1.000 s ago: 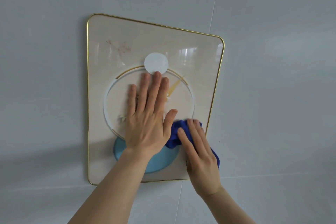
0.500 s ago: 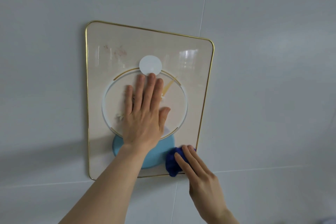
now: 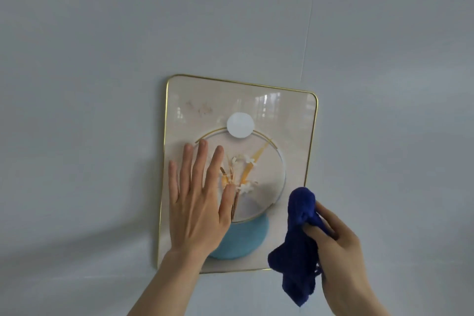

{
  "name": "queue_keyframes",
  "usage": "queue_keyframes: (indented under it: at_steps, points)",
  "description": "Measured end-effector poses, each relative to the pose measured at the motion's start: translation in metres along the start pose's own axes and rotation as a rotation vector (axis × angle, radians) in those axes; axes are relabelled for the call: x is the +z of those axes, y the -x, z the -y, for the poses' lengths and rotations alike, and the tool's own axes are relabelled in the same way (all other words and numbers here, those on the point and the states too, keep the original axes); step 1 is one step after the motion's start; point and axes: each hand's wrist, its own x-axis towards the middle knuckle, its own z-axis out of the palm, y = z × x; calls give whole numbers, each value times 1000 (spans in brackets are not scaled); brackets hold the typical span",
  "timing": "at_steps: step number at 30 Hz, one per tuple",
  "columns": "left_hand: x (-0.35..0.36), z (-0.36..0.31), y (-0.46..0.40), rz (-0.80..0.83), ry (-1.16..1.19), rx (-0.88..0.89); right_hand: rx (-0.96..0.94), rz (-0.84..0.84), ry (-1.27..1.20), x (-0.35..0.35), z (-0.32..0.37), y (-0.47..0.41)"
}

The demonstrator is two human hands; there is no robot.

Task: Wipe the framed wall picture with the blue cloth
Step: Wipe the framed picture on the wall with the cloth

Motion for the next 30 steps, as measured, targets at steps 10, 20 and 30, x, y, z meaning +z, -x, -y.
queue_keyframes:
  at_steps: [10,20,30]
  points:
    - [9,52,-21,13,-104,-126,-728,-144,-78,134,131,-43]
    - [32,69,-19,-72,-49,-66,-1461,-184,620,209,94,-103]
    - [40,72,-18,-105,-60,-61,-1557,-121,692,201,88,-111]
